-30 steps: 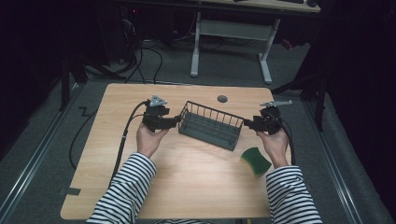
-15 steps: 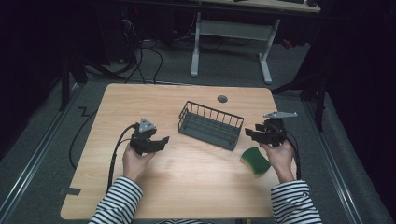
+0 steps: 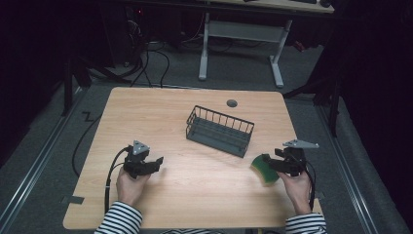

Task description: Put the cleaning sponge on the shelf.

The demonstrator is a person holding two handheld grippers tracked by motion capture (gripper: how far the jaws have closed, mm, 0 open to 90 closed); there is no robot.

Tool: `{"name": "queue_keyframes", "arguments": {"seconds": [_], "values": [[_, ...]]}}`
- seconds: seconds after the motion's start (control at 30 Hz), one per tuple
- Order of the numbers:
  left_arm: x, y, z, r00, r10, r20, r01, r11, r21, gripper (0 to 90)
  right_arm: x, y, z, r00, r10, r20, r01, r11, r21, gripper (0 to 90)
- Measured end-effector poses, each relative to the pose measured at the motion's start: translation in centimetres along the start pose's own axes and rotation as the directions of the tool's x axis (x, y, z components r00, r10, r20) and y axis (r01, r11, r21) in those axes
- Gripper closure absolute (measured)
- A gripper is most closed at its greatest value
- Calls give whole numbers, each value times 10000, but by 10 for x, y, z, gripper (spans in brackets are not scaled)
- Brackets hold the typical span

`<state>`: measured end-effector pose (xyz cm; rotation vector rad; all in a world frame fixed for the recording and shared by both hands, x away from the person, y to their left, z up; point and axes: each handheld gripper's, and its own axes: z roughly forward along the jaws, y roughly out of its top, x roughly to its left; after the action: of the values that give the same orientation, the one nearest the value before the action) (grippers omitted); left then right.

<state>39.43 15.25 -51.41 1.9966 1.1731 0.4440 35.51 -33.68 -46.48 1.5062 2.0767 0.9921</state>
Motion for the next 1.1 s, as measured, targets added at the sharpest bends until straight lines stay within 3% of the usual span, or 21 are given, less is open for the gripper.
{"name": "queue_keyframes", "arguments": {"seconds": [0.37,0.47,1.1], "values": [[-4,-19,7,9988,261,-415,-243,9988,429,336,-3,-28,10,9994,-227,262,220,9994,284,276],[-3,-22,8,9984,275,-493,-266,9995,190,335,-3,-33,15,9994,-249,239,243,9993,277,267],[-5,-21,10,9974,289,-655,-274,9993,234,315,-3,-37,31,9988,-423,230,396,9933,1082,274]]}}
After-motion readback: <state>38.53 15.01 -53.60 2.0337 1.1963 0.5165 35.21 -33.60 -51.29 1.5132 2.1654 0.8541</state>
